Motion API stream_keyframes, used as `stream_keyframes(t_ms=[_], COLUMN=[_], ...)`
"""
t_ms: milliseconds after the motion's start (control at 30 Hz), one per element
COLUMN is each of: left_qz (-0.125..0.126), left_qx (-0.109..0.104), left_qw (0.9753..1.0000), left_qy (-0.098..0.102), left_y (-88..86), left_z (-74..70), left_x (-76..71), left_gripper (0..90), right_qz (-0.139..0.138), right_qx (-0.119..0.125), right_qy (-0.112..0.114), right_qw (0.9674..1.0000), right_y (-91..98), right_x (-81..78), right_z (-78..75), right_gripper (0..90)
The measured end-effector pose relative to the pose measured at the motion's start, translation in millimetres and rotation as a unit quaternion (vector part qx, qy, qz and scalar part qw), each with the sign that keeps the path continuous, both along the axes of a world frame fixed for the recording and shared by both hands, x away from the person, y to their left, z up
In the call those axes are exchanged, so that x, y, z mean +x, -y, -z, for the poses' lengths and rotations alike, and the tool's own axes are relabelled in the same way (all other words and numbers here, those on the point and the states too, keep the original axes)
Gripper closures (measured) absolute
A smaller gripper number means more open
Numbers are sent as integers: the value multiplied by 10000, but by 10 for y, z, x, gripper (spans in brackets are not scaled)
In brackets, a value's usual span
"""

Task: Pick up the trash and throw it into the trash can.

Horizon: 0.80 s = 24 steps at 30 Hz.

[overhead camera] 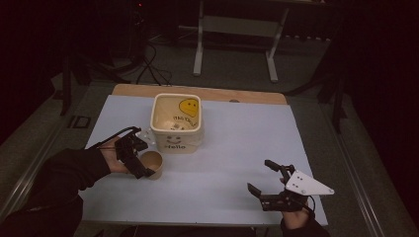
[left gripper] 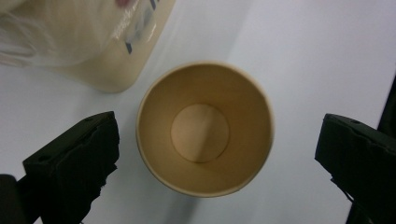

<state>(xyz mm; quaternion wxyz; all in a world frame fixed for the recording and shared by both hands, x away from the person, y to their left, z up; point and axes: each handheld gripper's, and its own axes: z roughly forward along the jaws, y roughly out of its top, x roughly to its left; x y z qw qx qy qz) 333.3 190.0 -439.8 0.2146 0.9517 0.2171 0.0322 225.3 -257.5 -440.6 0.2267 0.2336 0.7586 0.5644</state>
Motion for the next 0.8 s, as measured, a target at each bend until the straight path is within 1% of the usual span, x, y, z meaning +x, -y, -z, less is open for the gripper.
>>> stream_keyframes(t_ms=[33,167,233,267,300,367,500,633,667,767,800], left_qz=[-3,19,23,16,32,-7,17,33,71,101,107], left_qx=[69,175,192,222,231,257,286,257,243,260,276], left_qw=[10000,9998,9998,9997,9997,9996,9995,9996,9996,9994,9993], left_qy=[-7,-47,-87,-55,-88,-88,-135,-146,-161,-197,-243], left_y=[5,9,13,15,14,18,29,31,34,47,52], left_z=[24,76,102,113,122,147,193,204,208,215,228], left_x=[4,24,37,43,56,74,103,113,119,118,119], left_gripper=[5,10,14,16,17,19,42,76,122,156,170], right_qz=[1,0,-4,-16,-19,-23,-27,-19,-13,-10,-8], right_qx=[2,18,13,18,17,14,17,19,13,-1,5], right_qy=[0,-12,-14,-7,-10,-13,-23,-31,-29,-23,-21], right_qw=[10000,10000,10000,10000,10000,10000,10000,10000,10000,10000,10000], right_y=[1,8,6,5,4,3,6,9,9,8,10], right_x=[-1,2,2,3,2,1,2,5,4,3,4], right_z=[0,1,0,-1,-2,-1,1,2,2,1,1], right_gripper=[116,116,116,116,116,116,116,116,116,116,116])
